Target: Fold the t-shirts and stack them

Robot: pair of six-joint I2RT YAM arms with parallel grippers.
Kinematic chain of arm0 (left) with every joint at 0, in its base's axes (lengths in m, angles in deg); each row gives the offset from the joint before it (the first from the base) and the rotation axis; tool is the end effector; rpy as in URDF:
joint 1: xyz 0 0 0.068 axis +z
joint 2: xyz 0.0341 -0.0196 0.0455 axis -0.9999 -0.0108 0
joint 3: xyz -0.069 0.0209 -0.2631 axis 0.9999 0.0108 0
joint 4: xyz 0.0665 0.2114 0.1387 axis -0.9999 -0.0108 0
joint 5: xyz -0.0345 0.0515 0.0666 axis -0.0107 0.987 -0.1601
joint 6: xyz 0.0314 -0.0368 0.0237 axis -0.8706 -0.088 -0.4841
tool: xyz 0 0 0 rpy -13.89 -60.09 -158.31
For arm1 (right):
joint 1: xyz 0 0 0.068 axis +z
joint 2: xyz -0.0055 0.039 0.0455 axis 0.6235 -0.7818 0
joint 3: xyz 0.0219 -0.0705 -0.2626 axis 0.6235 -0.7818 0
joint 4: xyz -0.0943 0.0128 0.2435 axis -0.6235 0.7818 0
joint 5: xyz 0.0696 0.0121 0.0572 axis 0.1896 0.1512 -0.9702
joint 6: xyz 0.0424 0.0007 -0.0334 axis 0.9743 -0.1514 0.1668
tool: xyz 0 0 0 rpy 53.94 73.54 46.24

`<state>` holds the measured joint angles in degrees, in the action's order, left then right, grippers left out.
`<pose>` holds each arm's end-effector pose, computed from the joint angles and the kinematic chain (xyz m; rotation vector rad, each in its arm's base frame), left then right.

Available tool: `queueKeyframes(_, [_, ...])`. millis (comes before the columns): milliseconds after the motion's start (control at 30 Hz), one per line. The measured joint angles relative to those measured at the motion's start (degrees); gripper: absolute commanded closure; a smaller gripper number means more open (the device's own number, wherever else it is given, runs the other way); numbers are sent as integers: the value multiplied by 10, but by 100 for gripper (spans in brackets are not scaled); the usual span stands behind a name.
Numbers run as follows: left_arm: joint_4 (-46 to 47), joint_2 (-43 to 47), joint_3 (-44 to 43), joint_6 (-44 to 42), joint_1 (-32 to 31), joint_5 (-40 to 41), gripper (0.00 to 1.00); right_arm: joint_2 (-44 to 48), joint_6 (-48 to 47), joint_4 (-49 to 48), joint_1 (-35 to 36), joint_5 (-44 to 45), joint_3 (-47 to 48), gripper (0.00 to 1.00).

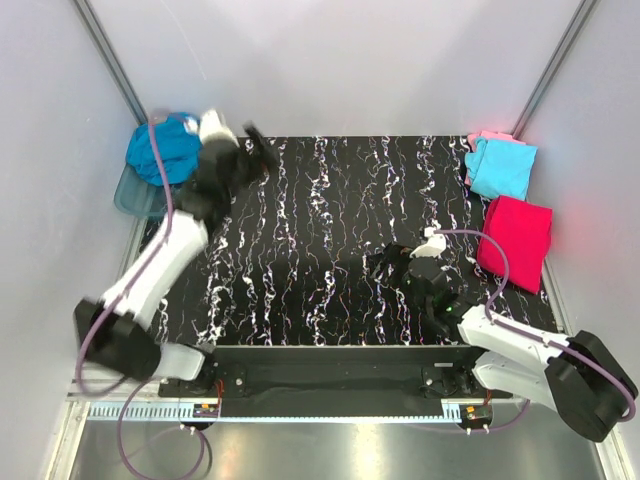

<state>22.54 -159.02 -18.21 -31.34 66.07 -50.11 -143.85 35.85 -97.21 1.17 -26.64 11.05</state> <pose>0.2780 -0.1128 0.3570 -0.4108 1.8957 -0.5748 0.1693 0.1249 0.1846 0.2204 1.9551 0.5779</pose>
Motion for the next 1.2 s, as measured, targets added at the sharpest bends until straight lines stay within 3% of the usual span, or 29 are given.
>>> queueKeyframes(133, [-44,-176,-247,-56,108,1,7,26,3,9,0,0,0,1])
queueKeyframes(267, [-86,-305,-377,-134,187,3,9,48,7,13,0,0,0,1])
queueKeyframes(533, [-111,-462,-432,-263,325,-11,15,30,19,11,0,-12,0,1])
queueKeyframes(800, [-52,-514,-440,-335,437,-42,16,11,28,9,0,-40,0,2])
queueKeyframes(1000, [59,-567,-494,-383,437,-64,14,20,28,9,0,-39,0,1])
queueKeyframes(1200, [114,-678,-582,-371,423,-120,12,9,28,7,0,-34,0,1])
